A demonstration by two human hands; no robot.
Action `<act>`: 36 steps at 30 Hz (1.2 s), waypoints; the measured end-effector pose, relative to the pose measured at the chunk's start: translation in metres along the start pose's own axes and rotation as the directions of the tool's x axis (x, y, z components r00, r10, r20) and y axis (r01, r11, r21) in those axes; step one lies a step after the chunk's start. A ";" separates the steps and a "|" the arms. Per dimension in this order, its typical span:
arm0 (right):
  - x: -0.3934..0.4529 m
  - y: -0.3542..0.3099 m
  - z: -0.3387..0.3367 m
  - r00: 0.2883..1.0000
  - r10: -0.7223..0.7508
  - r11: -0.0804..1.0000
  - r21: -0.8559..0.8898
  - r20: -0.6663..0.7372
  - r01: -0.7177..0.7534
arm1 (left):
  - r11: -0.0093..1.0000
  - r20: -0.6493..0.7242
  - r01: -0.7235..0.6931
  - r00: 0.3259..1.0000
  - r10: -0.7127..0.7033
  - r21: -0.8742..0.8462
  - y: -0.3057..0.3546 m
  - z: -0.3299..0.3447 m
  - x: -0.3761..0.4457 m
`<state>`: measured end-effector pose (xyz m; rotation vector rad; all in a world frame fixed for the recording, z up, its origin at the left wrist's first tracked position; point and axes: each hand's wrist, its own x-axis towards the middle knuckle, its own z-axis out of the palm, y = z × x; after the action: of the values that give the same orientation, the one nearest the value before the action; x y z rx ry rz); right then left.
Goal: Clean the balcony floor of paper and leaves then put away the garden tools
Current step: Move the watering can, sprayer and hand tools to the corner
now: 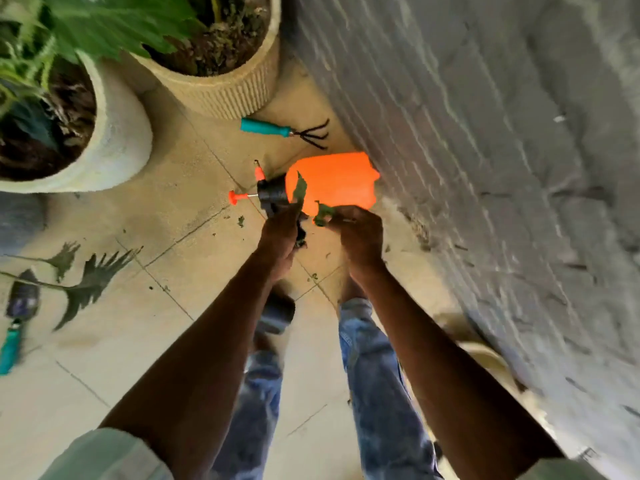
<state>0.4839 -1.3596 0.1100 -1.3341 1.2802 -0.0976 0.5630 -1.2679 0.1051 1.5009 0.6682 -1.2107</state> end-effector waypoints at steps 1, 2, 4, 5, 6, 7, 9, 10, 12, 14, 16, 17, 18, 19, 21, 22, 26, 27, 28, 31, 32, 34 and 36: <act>-0.016 0.005 -0.001 0.999 0.034 0.996 0.079 -0.011 -0.033 | 0.999 0.039 0.002 0.999 -0.004 0.051 -0.005 0.003 -0.011; -0.029 0.012 -0.002 0.997 0.069 0.991 0.118 -0.034 -0.064 | 0.995 0.079 -0.002 0.997 -0.006 0.096 -0.012 0.006 -0.018; -0.053 0.025 -0.007 0.985 0.125 0.988 0.101 -0.117 -0.114 | 0.989 0.151 -0.023 0.988 0.000 0.145 -0.028 0.014 -0.032; -0.062 0.030 -0.011 0.976 0.150 0.988 0.066 -0.160 -0.141 | 0.991 0.169 -0.023 0.986 0.000 0.132 -0.036 0.019 -0.037; -0.070 0.037 -0.019 0.963 0.179 0.984 0.044 -0.203 -0.173 | 0.993 0.178 -0.012 0.984 -0.009 0.115 -0.046 0.027 -0.042; -0.075 0.044 -0.027 0.953 0.197 0.980 0.037 -0.230 -0.193 | 0.995 0.173 -0.003 0.985 -0.015 0.102 -0.055 0.033 -0.048; -0.087 0.055 -0.048 0.959 0.221 0.974 0.086 -0.175 -0.209 | 0.989 0.148 -0.022 0.989 0.000 0.145 -0.077 0.045 -0.058; -0.092 0.063 -0.062 0.970 0.224 0.967 0.143 -0.088 -0.211 | 0.982 0.133 -0.046 0.991 0.021 0.183 -0.087 0.050 -0.062; -0.103 0.085 -0.099 0.968 0.225 0.912 0.326 0.108 -0.248 | 0.969 0.125 -0.077 0.991 0.048 0.235 -0.109 0.061 -0.072; -0.113 0.111 -0.139 0.971 0.226 0.905 0.352 0.080 -0.240 | 0.961 0.134 -0.057 0.991 0.021 0.272 -0.133 0.073 -0.081; -0.121 0.143 -0.183 0.953 0.232 0.969 0.131 -0.196 -0.209 | 0.954 0.172 -0.020 0.985 -0.032 0.298 -0.160 0.091 -0.090; -0.126 0.162 -0.203 0.920 0.240 0.968 0.002 -0.309 -0.251 | 0.948 0.185 -0.006 0.981 -0.056 0.319 -0.174 0.100 -0.094; -0.133 0.177 -0.222 0.883 0.268 0.942 -0.087 -0.385 -0.324 | 0.938 0.195 0.001 0.978 -0.073 0.347 -0.187 0.108 -0.098; -0.143 0.194 -0.245 0.844 0.294 0.911 -0.135 -0.449 -0.389 | 0.922 0.214 -0.001 0.973 -0.089 0.388 -0.202 0.118 -0.105; -0.156 0.228 -0.287 0.797 0.260 0.851 -0.261 -0.546 -0.456 | 0.894 0.250 -0.016 0.962 -0.108 0.448 -0.229 0.133 -0.115; -0.161 0.243 -0.305 0.790 0.245 0.816 -0.321 -0.561 -0.481 | 0.883 0.270 -0.025 0.956 -0.116 0.468 -0.240 0.139 -0.119; -0.170 0.290 -0.365 0.736 0.330 0.722 -0.344 -0.591 -0.600 | 0.851 0.318 -0.050 0.938 -0.140 0.522 -0.278 0.159 -0.129; -0.171 0.301 -0.376 0.723 0.338 0.721 -0.328 -0.603 -0.610 | 0.846 0.325 -0.054 0.935 -0.144 0.531 -0.286 0.161 -0.130; -0.172 0.310 -0.384 0.717 0.347 0.730 -0.307 -0.604 -0.611 | 0.843 0.336 -0.056 0.930 -0.151 0.535 -0.293 0.162 -0.132; -0.175 0.344 -0.397 0.687 0.414 0.775 -0.164 -0.597 -0.610 | 0.826 0.388 -0.073 0.903 -0.183 0.558 -0.313 0.164 -0.137; -0.176 0.350 -0.396 0.684 0.427 0.783 -0.137 -0.592 -0.607 | 0.823 0.384 -0.070 0.904 -0.187 0.563 -0.318 0.161 -0.137; -0.180 0.355 -0.388 0.687 0.423 0.788 -0.134 -0.590 -0.600 | 0.819 0.366 -0.069 0.914 -0.178 0.570 -0.328 0.155 -0.136; -0.192 0.353 -0.372 0.695 0.426 0.775 -0.163 -0.579 -0.611 | 0.804 0.339 -0.080 0.928 -0.156 0.590 -0.336 0.148 -0.137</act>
<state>-0.0623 -1.3500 0.0694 -1.2038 2.1970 0.2057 0.1713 -1.2824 0.1154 1.6861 0.0402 -1.7939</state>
